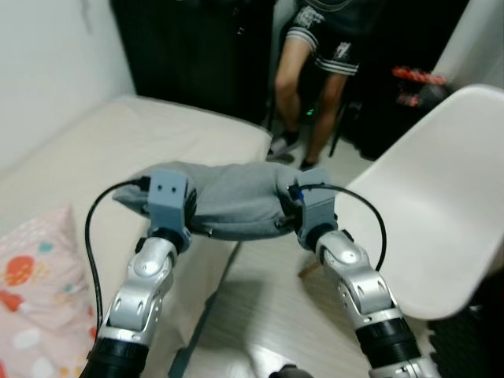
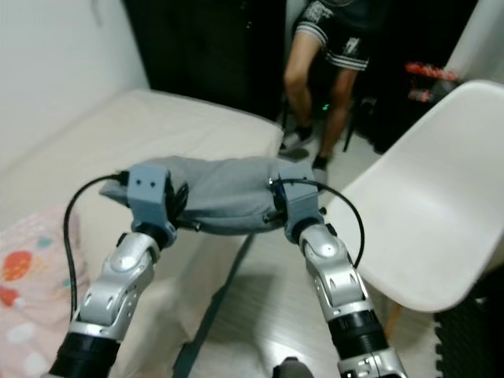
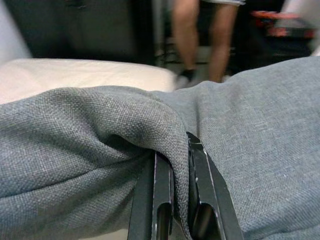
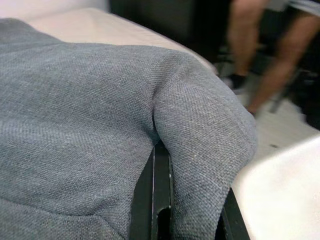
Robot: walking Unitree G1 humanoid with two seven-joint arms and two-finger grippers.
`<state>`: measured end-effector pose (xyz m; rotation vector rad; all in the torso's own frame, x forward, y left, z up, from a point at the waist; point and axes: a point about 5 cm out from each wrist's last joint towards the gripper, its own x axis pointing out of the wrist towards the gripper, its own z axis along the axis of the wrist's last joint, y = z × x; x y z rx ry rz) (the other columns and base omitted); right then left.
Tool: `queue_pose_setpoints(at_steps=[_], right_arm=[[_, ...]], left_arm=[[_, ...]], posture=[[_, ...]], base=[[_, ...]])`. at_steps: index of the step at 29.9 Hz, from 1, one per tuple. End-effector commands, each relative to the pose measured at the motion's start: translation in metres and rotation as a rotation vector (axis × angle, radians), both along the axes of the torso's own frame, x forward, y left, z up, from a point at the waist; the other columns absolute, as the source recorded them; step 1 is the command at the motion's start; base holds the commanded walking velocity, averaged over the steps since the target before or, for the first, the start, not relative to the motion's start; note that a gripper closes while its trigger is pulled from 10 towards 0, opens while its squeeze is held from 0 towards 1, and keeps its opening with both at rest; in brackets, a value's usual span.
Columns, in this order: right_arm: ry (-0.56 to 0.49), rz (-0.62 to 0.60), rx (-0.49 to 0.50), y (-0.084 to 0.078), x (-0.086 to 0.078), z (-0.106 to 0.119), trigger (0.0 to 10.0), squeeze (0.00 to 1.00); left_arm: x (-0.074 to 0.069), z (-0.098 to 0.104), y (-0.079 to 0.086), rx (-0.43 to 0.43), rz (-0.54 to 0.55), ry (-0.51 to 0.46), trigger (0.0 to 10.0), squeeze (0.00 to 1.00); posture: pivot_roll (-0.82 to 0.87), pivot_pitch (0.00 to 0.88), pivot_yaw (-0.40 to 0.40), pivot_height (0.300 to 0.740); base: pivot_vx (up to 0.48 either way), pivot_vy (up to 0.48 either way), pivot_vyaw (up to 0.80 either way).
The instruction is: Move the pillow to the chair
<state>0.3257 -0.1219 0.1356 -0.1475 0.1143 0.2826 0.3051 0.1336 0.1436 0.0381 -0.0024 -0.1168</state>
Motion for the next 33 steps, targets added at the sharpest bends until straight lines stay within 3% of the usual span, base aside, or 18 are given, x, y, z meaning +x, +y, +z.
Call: queue_pose_setpoints(at_steps=[1, 33], right_arm=[[-0.020, -0.113, -0.024, -0.0194, 0.0022, 0.0018, 10.0, 0.00], [-0.023, -0.138, -0.003, -0.0198, 0.0028, 0.0048, 10.0, 0.00]], left_arm=[[-0.0026, 0.0007, 0.0114, 0.026, 0.043, -0.028, 10.0, 0.00], [-0.0023, -0.0043, 0.0124, 0.046, 0.028, 0.010, 10.0, 0.00]], posture=[[0.01, 0.093, -0.010, 0.689], [0.02, 0.096, 0.007, 0.689]], base=[[0.000, 0.000, -0.80], [0.000, 0.000, -0.80]])
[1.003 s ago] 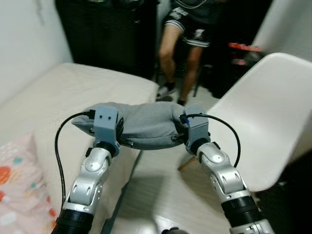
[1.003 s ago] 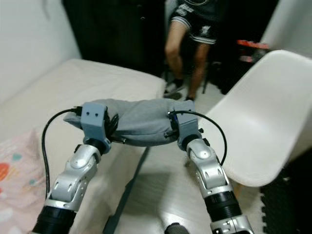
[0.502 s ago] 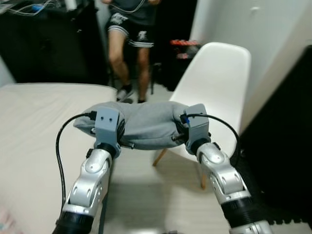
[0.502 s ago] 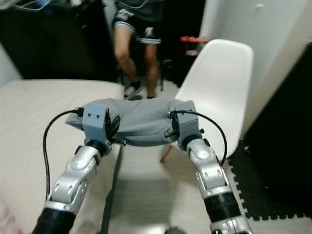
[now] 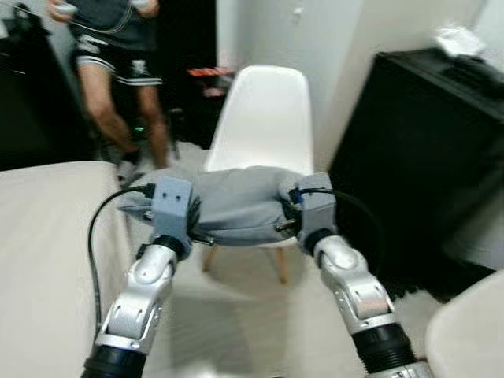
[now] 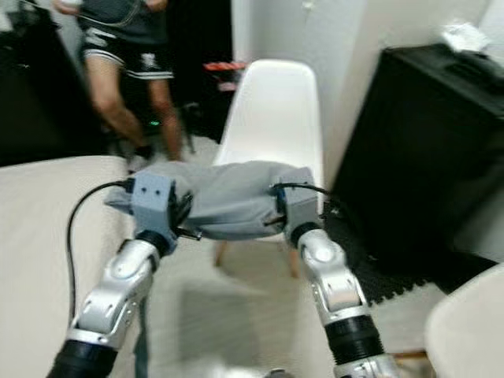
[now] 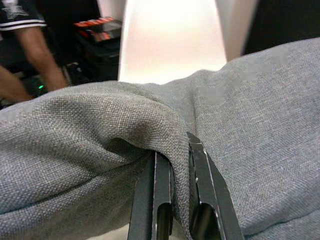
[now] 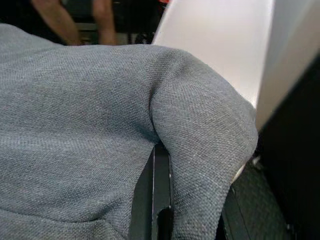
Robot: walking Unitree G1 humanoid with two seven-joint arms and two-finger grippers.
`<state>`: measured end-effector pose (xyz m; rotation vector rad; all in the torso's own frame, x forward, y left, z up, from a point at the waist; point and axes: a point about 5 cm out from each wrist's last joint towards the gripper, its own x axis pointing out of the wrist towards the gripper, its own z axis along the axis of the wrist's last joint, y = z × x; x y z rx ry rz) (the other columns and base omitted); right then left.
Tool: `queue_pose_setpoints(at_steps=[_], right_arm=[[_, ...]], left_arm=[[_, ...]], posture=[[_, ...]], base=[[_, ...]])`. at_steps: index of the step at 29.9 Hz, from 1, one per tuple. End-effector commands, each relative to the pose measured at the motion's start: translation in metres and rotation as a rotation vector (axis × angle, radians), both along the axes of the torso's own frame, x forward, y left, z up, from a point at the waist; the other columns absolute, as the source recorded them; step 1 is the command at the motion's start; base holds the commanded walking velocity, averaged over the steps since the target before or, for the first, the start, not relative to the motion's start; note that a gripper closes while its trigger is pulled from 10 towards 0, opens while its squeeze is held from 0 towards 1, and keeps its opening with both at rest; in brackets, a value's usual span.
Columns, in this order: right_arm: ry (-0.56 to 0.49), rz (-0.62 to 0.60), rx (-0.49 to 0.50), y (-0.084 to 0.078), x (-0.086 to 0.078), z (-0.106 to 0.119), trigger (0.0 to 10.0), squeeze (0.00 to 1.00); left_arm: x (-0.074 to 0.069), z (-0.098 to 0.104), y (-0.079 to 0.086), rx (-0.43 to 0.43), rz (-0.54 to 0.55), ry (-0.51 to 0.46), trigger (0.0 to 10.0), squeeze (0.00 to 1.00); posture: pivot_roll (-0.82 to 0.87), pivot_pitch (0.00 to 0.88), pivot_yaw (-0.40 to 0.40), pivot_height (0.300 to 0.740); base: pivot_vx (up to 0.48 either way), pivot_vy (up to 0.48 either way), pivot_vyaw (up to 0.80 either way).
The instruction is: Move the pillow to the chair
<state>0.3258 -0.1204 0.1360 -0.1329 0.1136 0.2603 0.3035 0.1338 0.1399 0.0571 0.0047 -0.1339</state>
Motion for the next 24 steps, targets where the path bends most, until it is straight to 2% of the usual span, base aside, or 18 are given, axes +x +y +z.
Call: queue_pose_setpoints(at_steps=[1, 24], right_arm=[[-0.023, -0.115, -0.015, -0.0208, 0.0024, 0.0048, 10.0, 0.00], [-0.019, -0.112, -0.005, -0.0175, 0.0024, 0.0043, 10.0, 0.00]], left_arm=[[-0.0010, -0.0007, 0.0124, 0.026, 0.043, 0.005, 10.0, 0.00], [-0.0012, -0.0015, 0.0102, 0.020, 0.016, 0.025, 10.0, 0.00]], posture=[[0.02, 0.095, 0.010, 0.689], [0.03, 0.075, 0.016, 0.689]], base=[[0.000, 0.000, -0.80], [0.000, 0.000, -0.80]])
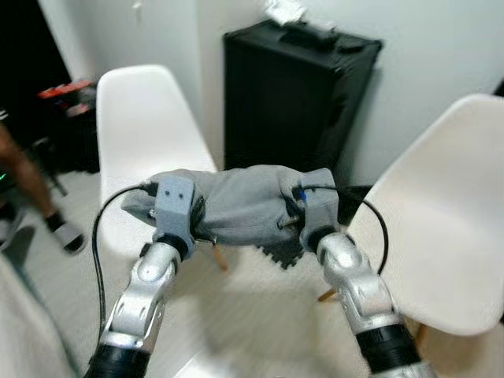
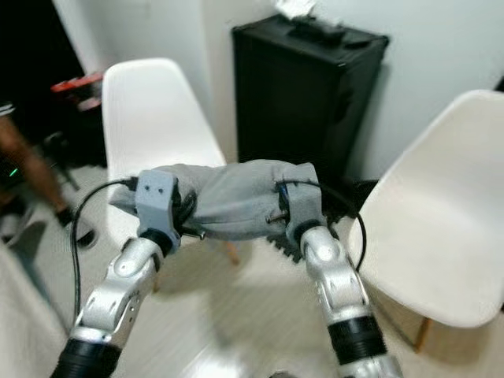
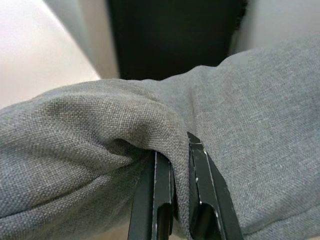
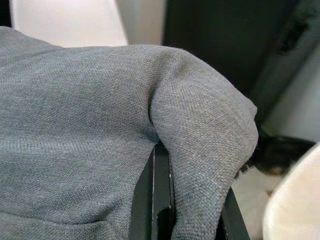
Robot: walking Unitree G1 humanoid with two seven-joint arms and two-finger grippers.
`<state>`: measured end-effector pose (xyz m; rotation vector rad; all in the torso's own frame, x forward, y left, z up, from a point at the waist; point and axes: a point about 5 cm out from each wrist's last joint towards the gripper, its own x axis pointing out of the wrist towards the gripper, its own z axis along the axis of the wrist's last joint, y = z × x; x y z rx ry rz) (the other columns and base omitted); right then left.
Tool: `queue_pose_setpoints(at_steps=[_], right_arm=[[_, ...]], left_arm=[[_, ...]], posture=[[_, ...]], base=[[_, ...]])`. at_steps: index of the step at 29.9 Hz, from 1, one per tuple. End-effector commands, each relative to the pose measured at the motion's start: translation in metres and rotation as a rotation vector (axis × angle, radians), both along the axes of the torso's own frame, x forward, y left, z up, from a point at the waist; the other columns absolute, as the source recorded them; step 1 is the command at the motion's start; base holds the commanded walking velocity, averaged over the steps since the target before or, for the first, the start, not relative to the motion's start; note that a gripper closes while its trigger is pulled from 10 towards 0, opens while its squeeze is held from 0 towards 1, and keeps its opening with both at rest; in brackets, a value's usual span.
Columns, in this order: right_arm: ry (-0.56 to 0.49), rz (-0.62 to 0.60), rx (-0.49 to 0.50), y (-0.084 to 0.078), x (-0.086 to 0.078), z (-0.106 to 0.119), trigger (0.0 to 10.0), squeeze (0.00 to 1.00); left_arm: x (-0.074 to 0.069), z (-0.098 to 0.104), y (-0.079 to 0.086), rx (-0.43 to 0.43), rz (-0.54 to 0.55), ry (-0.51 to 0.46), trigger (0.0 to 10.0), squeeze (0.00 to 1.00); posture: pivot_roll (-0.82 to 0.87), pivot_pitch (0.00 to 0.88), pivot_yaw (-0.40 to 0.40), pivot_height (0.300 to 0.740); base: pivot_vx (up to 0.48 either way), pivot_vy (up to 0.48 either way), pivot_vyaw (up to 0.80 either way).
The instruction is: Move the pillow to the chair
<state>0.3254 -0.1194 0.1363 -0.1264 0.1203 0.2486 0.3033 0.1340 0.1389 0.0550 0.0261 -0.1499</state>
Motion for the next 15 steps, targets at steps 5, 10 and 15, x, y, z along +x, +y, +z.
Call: queue_pose_setpoints(at_steps=[5, 10, 15], right_arm=[[-0.023, -0.102, -0.008, -0.0187, 0.0021, 0.0031, 10.0, 0.00], [-0.025, -0.102, -0.012, -0.0191, 0.0023, 0.0030, 10.0, 0.00], [-0.026, -0.102, -0.013, -0.0194, 0.0023, 0.0030, 10.0, 0.00]], left_arm=[[-0.0007, -0.0003, 0.0109, 0.027, 0.029, 0.001, 10.0, 0.00], [-0.0010, 0.0003, 0.0093, 0.031, 0.022, 0.000, 10.0, 0.00], [-0.0008, 0.0006, 0.0091, 0.031, 0.022, -0.002, 10.0, 0.00]], posture=[[0.03, 0.072, 0.017, 0.689], [0.03, 0.065, 0.018, 0.689], [0.03, 0.065, 0.018, 0.689]], base=[[0.000, 0.000, -0.80], [0.000, 0.000, -0.80], [0.000, 0.000, -0.80]])
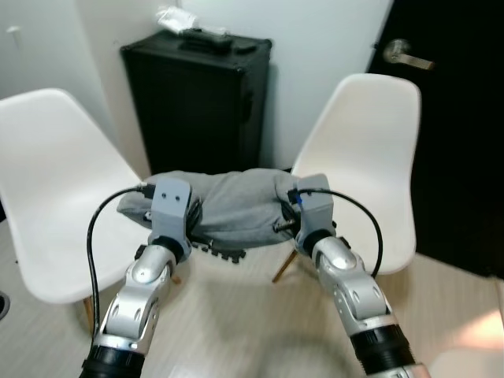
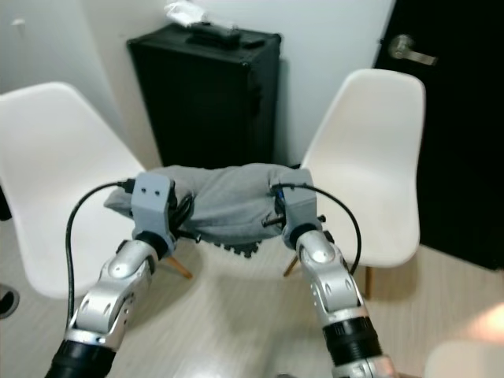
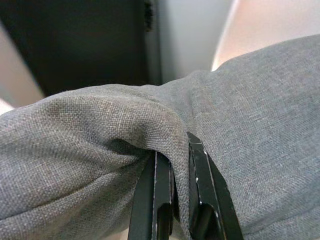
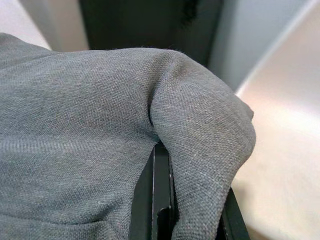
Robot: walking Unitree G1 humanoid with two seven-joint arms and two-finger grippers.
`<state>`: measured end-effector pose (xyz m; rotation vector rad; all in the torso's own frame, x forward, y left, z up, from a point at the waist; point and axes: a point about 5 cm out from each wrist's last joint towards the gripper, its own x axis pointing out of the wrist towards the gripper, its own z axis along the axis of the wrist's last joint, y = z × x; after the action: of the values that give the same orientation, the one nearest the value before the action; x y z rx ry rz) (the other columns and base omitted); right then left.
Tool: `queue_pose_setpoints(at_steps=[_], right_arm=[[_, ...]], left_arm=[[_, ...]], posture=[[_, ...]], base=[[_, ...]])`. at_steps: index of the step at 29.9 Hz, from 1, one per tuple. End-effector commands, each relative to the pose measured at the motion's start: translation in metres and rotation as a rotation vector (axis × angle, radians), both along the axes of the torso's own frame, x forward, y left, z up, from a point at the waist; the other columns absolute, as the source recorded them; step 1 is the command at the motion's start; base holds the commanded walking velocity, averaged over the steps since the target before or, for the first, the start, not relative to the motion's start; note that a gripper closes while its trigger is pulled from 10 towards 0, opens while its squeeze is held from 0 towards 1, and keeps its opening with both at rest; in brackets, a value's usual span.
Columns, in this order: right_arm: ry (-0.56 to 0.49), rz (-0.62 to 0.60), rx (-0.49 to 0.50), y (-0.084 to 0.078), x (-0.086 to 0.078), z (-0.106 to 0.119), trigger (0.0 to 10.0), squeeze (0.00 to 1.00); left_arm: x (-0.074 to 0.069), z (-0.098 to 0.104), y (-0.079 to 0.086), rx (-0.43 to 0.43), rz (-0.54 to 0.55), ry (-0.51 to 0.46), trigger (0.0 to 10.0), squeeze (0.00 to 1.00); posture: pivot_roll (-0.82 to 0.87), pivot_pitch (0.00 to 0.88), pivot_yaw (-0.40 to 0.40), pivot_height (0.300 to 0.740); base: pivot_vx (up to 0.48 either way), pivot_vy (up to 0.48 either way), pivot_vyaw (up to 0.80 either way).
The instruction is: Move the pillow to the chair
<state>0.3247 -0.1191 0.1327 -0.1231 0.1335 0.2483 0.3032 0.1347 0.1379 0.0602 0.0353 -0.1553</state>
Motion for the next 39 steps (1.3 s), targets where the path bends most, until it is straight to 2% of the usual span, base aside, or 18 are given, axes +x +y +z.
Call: queue_pose_setpoints(at_steps=[1, 30, 35, 39], right_arm=[[-0.039, -0.100, -0.016, -0.0197, 0.0030, 0.0066, 10.0, 0.00], [-0.042, -0.094, -0.016, -0.0186, 0.0039, 0.0066, 10.0, 0.00], [-0.043, -0.091, -0.016, -0.0182, 0.0036, 0.0068, 10.0, 0.00], [-0.057, -0.070, -0.023, -0.0145, 0.0038, 0.0084, 10.0, 0.00]], left_arm=[[-0.0007, 0.0016, 0.0084, 0.025, 0.027, -0.011, 10.0, 0.00], [0.0020, 0.0035, 0.0094, 0.027, 0.028, -0.015, 10.0, 0.00], [0.0021, 0.0037, 0.0093, 0.023, 0.026, -0.015, 10.0, 0.00], [0.0022, 0.0039, 0.0102, 0.003, 0.030, -0.013, 10.0, 0.00]], posture=[[0.03, 0.065, 0.018, 0.689], [0.03, 0.067, 0.017, 0.689], [0.03, 0.066, 0.017, 0.689], [0.03, 0.069, 0.014, 0.689]], base=[[0.000, 0.000, -0.80], [0.000, 0.000, -0.80], [0.000, 0.000, -0.64], [0.140, 0.000, 0.00]])
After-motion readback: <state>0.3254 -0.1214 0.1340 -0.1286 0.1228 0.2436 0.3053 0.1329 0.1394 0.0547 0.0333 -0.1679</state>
